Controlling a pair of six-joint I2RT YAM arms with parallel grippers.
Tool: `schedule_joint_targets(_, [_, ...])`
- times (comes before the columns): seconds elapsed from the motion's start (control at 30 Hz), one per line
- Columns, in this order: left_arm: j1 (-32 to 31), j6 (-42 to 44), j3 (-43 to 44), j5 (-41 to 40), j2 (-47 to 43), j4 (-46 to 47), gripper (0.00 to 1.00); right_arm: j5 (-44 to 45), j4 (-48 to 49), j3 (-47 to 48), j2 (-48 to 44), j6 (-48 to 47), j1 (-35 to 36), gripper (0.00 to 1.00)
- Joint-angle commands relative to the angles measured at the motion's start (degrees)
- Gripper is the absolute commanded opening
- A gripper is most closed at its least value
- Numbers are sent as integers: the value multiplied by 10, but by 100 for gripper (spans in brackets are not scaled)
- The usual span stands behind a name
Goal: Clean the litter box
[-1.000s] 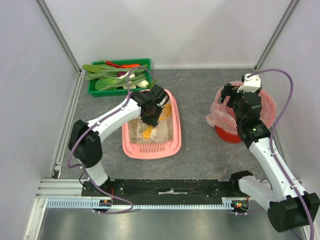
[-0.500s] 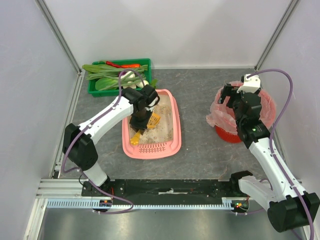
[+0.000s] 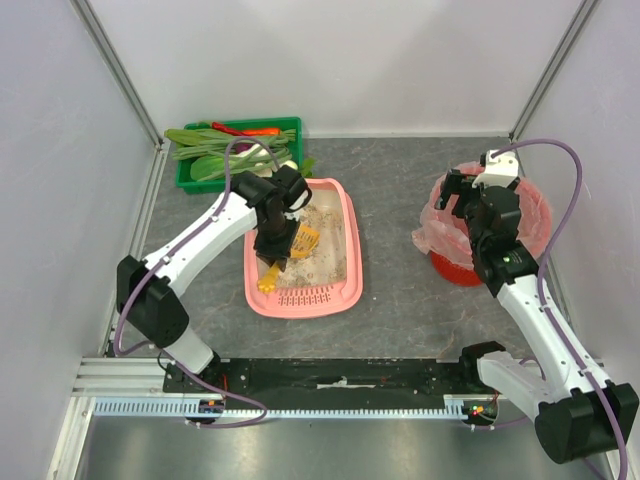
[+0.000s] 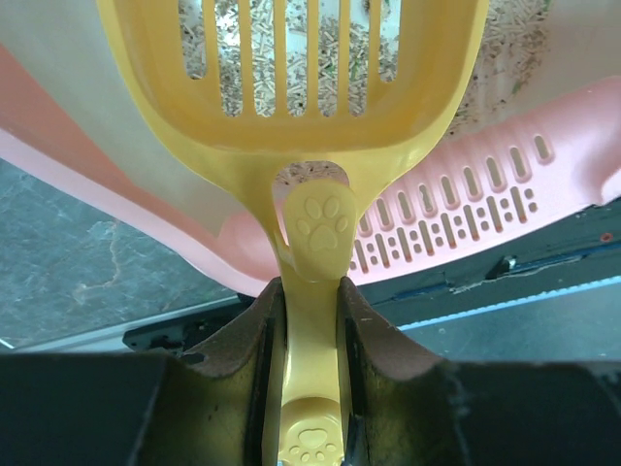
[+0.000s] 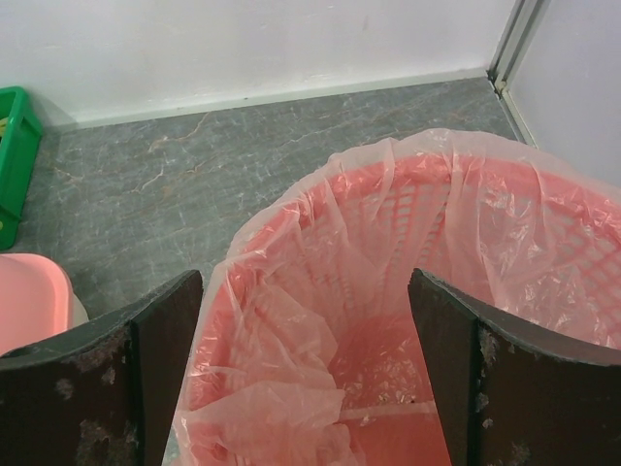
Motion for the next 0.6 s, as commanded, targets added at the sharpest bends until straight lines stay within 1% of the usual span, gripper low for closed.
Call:
schedule_joint_targets(0.0, [12, -33, 9, 57, -29, -79, 2, -7, 20, -4, -17, 4, 0, 96])
schedule_joint_targets(0.07, [12, -38, 7, 71, -24, -84, 2, -9, 19, -4, -20, 3, -1, 96])
schedule_joint_targets(0.1, [11, -37, 1, 100, -17, -84, 2, -9, 20, -4, -20, 5, 0, 96])
schedule_joint_targets(0.17, [11, -38, -5, 116, -12, -85, 2, -8, 20, -6, -22, 4, 0, 96])
schedule_joint_targets(0.4, [10, -38, -26, 79, -17, -96, 2, -9, 19, -9, -47, -3, 0, 97])
schedule_joint_targets(0.5, [10, -28, -20, 54, -33, -97, 2, -92, 22, -2, -39, -15, 0, 96])
schedule_joint_targets(0.53, [10, -25, -20, 43, -38, -97, 2, -172, 22, 4, -33, -18, 0, 96])
schedule_joint_targets(0.57, [10, -20, -21, 31, -48, -95, 2, -210, 22, 10, -27, -19, 0, 96])
